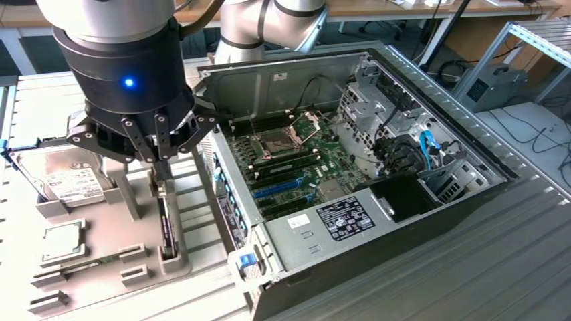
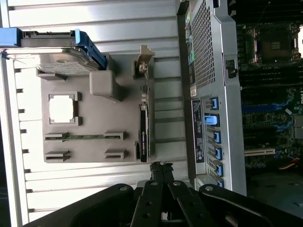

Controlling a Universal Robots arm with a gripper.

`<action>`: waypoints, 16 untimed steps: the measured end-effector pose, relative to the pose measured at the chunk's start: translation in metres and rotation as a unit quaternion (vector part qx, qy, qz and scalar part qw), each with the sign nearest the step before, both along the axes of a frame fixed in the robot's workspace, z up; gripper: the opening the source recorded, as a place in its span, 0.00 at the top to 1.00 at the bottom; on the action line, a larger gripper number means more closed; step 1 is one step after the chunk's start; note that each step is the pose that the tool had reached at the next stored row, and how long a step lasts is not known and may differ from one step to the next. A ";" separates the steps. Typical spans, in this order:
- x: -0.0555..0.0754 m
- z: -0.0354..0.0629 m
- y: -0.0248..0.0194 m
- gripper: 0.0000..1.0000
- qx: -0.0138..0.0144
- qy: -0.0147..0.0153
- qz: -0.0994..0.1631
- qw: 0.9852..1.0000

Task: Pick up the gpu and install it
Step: 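Reach for the gpu, then pick up the gpu and move the gpu toward the slot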

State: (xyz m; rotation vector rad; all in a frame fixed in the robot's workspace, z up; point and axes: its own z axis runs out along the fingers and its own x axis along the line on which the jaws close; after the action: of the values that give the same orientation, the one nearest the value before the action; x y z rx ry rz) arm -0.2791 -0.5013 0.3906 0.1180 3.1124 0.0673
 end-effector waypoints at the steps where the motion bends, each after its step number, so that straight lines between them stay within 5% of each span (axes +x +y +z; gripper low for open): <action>1: 0.000 0.0000 0.0000 0.88 0.000 0.000 0.000 1.000; 16: 0.000 0.0000 0.0000 0.87 0.000 0.000 0.000 1.000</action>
State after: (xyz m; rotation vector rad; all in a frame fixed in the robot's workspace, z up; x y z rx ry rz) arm -0.2792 -0.5013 0.3906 0.1179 3.1124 0.0674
